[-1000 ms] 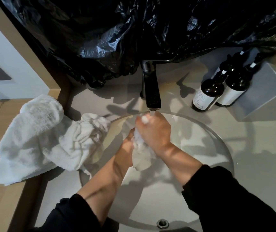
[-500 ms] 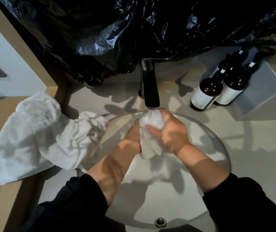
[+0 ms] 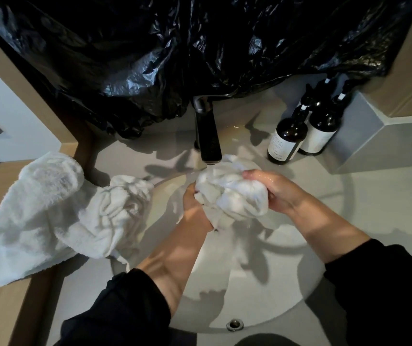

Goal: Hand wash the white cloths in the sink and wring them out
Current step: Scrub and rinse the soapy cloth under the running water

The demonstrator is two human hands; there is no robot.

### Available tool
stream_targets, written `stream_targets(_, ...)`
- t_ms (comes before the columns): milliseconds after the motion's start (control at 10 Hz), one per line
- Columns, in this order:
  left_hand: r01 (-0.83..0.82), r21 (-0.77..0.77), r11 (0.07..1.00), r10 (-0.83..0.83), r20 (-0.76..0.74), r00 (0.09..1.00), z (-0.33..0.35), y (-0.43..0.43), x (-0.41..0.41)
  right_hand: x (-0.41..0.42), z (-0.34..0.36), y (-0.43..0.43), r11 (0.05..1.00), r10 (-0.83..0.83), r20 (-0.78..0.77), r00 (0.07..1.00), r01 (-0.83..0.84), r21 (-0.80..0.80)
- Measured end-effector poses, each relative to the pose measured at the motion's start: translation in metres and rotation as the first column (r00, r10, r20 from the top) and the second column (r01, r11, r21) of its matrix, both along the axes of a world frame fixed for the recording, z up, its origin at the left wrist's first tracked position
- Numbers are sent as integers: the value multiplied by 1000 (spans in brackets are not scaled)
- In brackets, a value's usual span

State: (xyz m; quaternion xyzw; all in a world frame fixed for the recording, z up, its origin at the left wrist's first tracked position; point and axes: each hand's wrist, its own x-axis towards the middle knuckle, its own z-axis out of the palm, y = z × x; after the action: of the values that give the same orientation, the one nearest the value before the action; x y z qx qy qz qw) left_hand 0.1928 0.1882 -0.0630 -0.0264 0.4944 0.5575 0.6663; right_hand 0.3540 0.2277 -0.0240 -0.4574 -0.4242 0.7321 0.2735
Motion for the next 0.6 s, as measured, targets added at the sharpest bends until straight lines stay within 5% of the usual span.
stream_targets(100,70,-4,998,-70,-27,997,-3,4,3,4,24,0,972,-62,228,972,7,235)
stream_targets(200,124,-48,991,-127,-65,990,-1,2,-3,7,50,-4,938,-24,236,971,-60,342)
stream_targets(400,431,-78,899,-438,-146,887,12,-13,-15,8,104,-11,956,-26,-28,999,34,292)
stream_targets(500,589,-155,793,-607,-295,738,29,-23,-19,7,129,-21,960,-53,-44,998,63,273)
stream_targets(600,749,-327,577,-696,-677,240,43,-26,-27,7,150,-25,957,-81,-22,996,84,277)
